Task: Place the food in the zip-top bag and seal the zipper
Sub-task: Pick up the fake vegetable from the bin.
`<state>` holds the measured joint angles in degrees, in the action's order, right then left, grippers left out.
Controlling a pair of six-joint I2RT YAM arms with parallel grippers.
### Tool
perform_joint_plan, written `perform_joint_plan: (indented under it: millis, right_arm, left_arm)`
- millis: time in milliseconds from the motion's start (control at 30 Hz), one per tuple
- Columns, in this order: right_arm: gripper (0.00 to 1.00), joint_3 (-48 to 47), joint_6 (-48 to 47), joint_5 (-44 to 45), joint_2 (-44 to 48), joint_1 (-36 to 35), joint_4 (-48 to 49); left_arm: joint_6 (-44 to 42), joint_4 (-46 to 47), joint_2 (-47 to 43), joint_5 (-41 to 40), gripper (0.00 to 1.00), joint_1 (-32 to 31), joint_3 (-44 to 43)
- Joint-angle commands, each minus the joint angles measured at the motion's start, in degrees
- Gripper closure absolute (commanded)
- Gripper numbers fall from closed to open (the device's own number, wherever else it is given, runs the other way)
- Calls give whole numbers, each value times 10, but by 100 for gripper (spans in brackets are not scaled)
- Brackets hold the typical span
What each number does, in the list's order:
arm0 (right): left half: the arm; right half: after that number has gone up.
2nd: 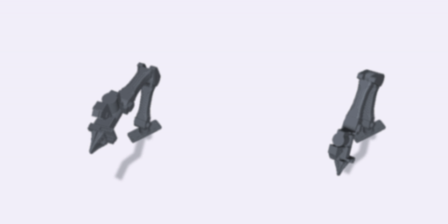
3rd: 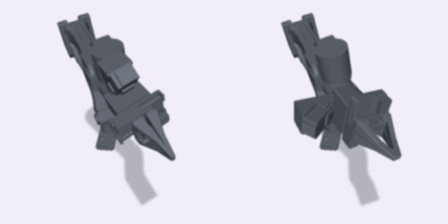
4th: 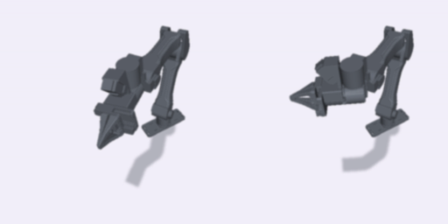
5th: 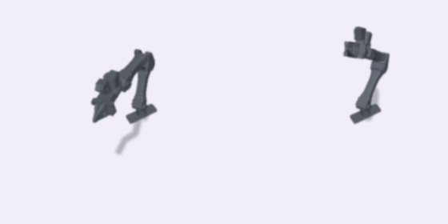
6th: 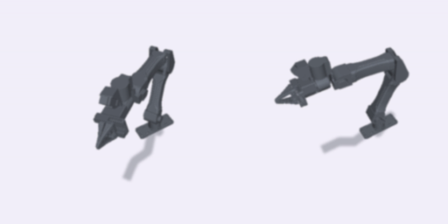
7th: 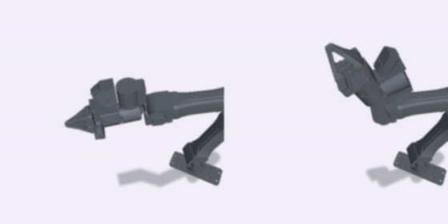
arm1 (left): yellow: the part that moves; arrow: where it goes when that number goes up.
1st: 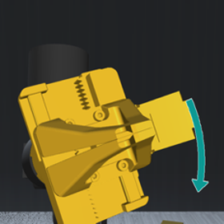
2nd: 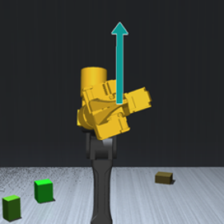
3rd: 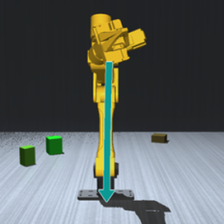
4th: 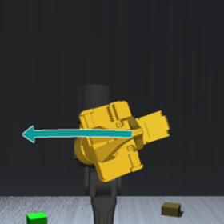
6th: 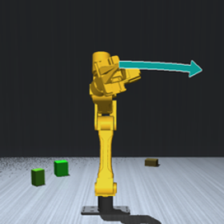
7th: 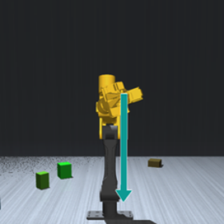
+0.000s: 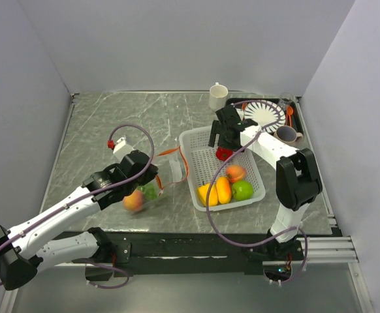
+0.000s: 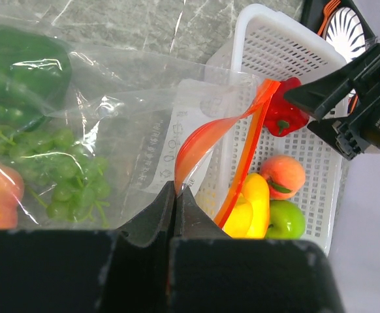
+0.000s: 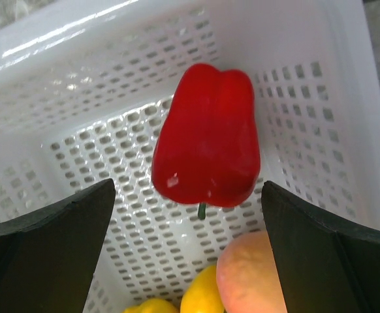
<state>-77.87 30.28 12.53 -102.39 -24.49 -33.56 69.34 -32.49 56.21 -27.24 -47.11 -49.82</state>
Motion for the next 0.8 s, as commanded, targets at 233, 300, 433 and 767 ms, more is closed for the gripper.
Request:
perform_joint_plan:
  millis: [233, 300, 433, 767]
  right_arm:
    - [17, -21, -4, -26, -55, 20, 44]
    - [26, -4, -1, -32, -47, 21, 54]
    - [45, 17, 1, -41, -28, 21, 72]
    - [66, 59, -9, -117, 69, 20, 75]
  left_arm:
    - [-12, 14, -7, 2, 99, 2, 3]
    - [-11, 14, -7, 3, 99, 2, 4]
    - [-11, 16, -7, 6, 99, 2, 6]
    - [-14, 19, -3, 7, 99, 3, 6]
